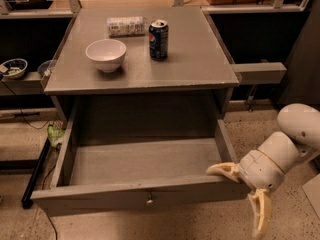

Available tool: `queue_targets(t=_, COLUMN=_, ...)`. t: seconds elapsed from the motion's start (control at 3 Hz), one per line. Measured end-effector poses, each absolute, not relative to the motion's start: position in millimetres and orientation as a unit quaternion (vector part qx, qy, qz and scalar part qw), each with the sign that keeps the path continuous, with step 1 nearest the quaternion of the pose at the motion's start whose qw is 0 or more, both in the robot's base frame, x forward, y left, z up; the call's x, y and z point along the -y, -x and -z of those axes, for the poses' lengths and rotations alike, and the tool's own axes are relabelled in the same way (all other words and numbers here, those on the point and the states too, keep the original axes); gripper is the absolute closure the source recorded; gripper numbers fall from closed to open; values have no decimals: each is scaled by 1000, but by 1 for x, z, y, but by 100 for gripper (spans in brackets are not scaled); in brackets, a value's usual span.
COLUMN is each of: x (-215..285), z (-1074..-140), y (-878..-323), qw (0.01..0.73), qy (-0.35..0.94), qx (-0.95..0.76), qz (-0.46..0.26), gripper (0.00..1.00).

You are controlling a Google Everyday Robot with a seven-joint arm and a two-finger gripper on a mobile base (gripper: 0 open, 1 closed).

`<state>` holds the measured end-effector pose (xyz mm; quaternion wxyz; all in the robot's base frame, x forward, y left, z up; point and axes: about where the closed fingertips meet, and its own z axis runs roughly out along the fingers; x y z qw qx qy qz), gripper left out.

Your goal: Open top drawer

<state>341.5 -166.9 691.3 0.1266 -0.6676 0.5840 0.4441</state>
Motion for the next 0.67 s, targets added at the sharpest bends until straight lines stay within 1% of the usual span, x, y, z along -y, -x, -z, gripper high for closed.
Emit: queue_targets(t=0.67, x=173, z=-693, y=-331, qw=126, qy=664, qx=-581, qz=-453, gripper=0)
